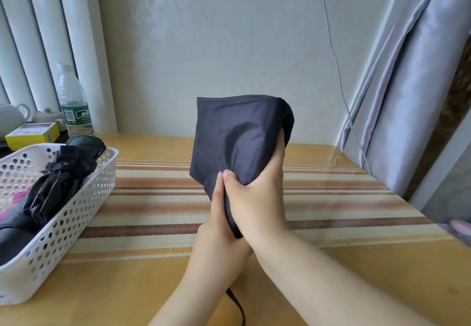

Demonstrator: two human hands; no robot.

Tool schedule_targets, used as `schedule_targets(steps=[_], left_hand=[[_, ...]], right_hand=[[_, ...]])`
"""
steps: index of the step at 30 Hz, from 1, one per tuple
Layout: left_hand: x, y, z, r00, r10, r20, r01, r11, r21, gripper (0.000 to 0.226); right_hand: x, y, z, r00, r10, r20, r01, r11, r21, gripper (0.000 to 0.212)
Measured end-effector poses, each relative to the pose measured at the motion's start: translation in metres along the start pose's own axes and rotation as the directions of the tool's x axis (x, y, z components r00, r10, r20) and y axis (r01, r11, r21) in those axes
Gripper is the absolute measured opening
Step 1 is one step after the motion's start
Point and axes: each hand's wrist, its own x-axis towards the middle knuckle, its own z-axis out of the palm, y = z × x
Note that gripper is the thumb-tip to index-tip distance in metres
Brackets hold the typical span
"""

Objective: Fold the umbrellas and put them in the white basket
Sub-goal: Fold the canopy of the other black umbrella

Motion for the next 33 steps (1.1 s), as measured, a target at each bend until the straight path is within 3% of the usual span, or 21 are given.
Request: schedule_targets(steps=[3,5,8,10,14,19,23,27,29,31,33], left_hand=[[0.008,-0.004,-0.005,0.999,-0.034,0.031,0.039,0.981,-0.188,0.091],[0.008,-0.002,-0.008,0.993,-0.102,0.068,0.119,0.925,-0.36,0.065],[0.01,-0.002,-0.015,0.981,-0.171,0.096,0.195,0.818,-0.542,0.037],[0.011,-0.005,-0.018,0.972,-0.198,0.127,0.235,0.76,-0.606,0.044],[0.01,-0.001,-0.018,0.953,-0.191,0.237,0.302,0.677,-0.671,0.055],[0.01,-0.002,-0.016,0.938,-0.181,0.296,0.341,0.638,-0.69,0.056],[0.009,-0.001,-0.017,0.928,-0.2,0.315,0.37,0.609,-0.702,0.054],[0.008,-0.001,-0.02,0.922,-0.218,0.319,0.385,0.584,-0.715,0.054],[0.007,0.0,-0.02,0.926,-0.211,0.314,0.377,0.589,-0.715,0.054],[0.007,0.002,-0.019,0.927,-0.207,0.311,0.372,0.595,-0.712,0.056],[0.007,0.003,-0.018,0.927,-0.215,0.308,0.373,0.608,-0.701,0.059]], right_hand=[[0.005,-0.005,-0.004,0.991,0.038,0.126,-0.032,0.998,-0.051,0.102],[0.014,-0.009,-0.017,0.971,0.078,0.226,-0.044,0.987,-0.152,0.099],[0.034,-0.013,-0.051,0.994,-0.055,0.09,0.078,0.955,-0.285,0.089],[0.047,-0.018,-0.075,0.995,-0.088,0.055,0.103,0.915,-0.389,0.071],[0.068,-0.023,-0.099,0.984,0.056,0.172,0.032,0.881,-0.472,0.039],[0.082,-0.024,-0.106,0.96,0.131,0.248,0.025,0.84,-0.542,0.032],[0.085,-0.025,-0.106,0.931,0.028,0.363,0.2,0.793,-0.575,0.02],[0.086,-0.028,-0.108,0.922,0.036,0.386,0.217,0.778,-0.59,0.015],[0.075,-0.027,-0.11,0.94,-0.143,0.31,0.314,0.719,-0.62,0.018],[0.054,-0.033,-0.106,0.905,-0.288,0.314,0.423,0.695,-0.581,0.021],[0.036,-0.036,-0.096,0.891,-0.157,0.426,0.408,0.692,-0.596,0.02]])
